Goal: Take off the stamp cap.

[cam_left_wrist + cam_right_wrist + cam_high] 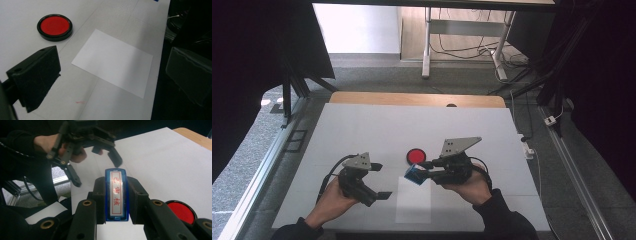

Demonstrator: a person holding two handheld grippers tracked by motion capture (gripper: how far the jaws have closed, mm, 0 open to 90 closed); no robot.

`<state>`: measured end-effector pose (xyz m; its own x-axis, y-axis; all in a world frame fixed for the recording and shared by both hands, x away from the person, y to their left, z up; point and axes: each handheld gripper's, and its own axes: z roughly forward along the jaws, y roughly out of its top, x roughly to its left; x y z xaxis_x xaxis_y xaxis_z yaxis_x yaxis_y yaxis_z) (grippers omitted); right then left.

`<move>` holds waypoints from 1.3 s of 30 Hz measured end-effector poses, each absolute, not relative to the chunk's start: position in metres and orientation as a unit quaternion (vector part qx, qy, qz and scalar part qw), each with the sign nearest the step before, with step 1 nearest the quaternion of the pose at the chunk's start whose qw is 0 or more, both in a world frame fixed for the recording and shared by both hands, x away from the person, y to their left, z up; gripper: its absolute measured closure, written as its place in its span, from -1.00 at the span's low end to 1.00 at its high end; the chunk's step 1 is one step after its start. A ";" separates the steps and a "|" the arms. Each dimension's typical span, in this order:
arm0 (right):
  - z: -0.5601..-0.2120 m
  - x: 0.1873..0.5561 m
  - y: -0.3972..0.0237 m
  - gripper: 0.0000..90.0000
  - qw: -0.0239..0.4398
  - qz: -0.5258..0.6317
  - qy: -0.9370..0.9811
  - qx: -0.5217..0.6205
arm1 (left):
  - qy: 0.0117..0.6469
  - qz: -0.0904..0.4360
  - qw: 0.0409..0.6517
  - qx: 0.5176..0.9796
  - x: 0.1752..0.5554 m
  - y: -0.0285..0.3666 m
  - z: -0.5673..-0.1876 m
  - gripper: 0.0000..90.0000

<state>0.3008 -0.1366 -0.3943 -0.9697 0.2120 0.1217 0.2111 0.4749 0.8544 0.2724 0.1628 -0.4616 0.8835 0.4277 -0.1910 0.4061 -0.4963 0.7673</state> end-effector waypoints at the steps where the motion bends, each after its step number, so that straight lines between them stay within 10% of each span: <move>1: -0.394 0.300 -0.136 0.58 0.001 0.497 0.859 0.122 | 0.238 0.010 0.440 0.866 0.275 0.161 -0.462 -1.00; 20: -0.390 0.291 -0.133 0.58 -0.020 0.502 0.858 0.102 | 0.121 -0.050 0.459 0.879 0.298 0.117 -0.460 -0.90; 39: -0.390 0.287 -0.130 0.58 -0.035 0.495 0.864 0.085 | 0.032 -0.080 0.483 0.872 0.295 0.114 -0.451 0.21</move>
